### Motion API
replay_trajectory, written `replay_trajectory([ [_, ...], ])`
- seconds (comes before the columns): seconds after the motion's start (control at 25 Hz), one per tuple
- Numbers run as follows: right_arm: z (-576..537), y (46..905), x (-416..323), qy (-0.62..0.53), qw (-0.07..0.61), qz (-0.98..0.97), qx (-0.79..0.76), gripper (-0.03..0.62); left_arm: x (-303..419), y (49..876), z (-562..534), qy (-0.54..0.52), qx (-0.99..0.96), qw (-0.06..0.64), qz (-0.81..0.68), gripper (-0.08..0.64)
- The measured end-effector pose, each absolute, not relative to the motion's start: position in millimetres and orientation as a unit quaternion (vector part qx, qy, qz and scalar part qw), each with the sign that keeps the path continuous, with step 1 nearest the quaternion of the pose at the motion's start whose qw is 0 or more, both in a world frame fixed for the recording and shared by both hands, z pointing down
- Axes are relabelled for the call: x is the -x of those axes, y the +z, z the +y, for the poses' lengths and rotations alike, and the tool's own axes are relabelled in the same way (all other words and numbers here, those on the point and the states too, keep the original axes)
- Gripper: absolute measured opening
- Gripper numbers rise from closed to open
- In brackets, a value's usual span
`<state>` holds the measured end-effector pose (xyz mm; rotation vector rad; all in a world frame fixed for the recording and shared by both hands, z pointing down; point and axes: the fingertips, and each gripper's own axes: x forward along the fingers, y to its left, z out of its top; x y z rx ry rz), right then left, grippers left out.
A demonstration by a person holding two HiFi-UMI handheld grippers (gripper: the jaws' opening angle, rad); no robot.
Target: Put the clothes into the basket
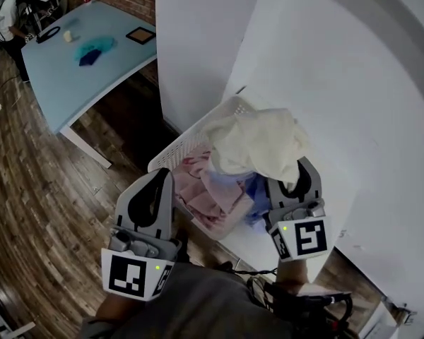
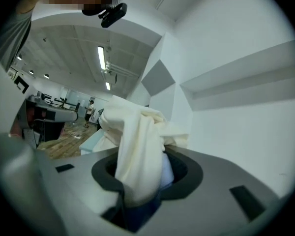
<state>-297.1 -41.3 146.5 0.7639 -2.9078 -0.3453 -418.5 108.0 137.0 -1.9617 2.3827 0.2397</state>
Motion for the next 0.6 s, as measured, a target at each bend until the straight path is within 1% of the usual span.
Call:
replay_trajectory([
  [0.08, -38.8, 179.8, 311.2, -0.094, 0.126, -0.962, -0.222, 0.193, 423.3, 144.4, 107.0, 0.078, 0.635, 0.013, 0.769, 0.008],
  [0.16, -32.7, 215.2, 321.0, -0.083, 0.195, -0.96, -0.183, 0.278, 426.8, 152.5, 105.0, 0.076, 0.637, 0.004, 0.767, 0.008],
  [0.2, -29.2, 229.9, 323.6, -0.083, 0.222, -0.957, -0.167, 0.313, 428.3, 156.5, 104.0, 0.075, 0.638, 0.0, 0.766, 0.008],
  [0.24, -26.3, 240.4, 324.5, -0.084, 0.239, -0.955, -0.156, 0.331, 429.4, 160.0, 103.0, 0.073, 0.639, -0.003, 0.766, 0.008],
  [0.32, -23.4, 249.9, 322.4, -0.076, 0.25, -0.954, -0.146, 0.33, 430.6, 164.9, 100.0, 0.07, 0.642, -0.005, 0.764, 0.008],
  [0.4, -24.5, 249.8, 315.4, -0.07, 0.245, -0.956, -0.144, 0.328, 429.0, 167.3, 96.5, 0.068, 0.644, -0.006, 0.762, 0.008],
  [0.6, -37.3, 240.8, 268.1, -0.064, 0.205, -0.959, -0.183, 0.328, 403.6, 168.0, 89.8, 0.063, 0.653, -0.001, 0.755, 0.008],
])
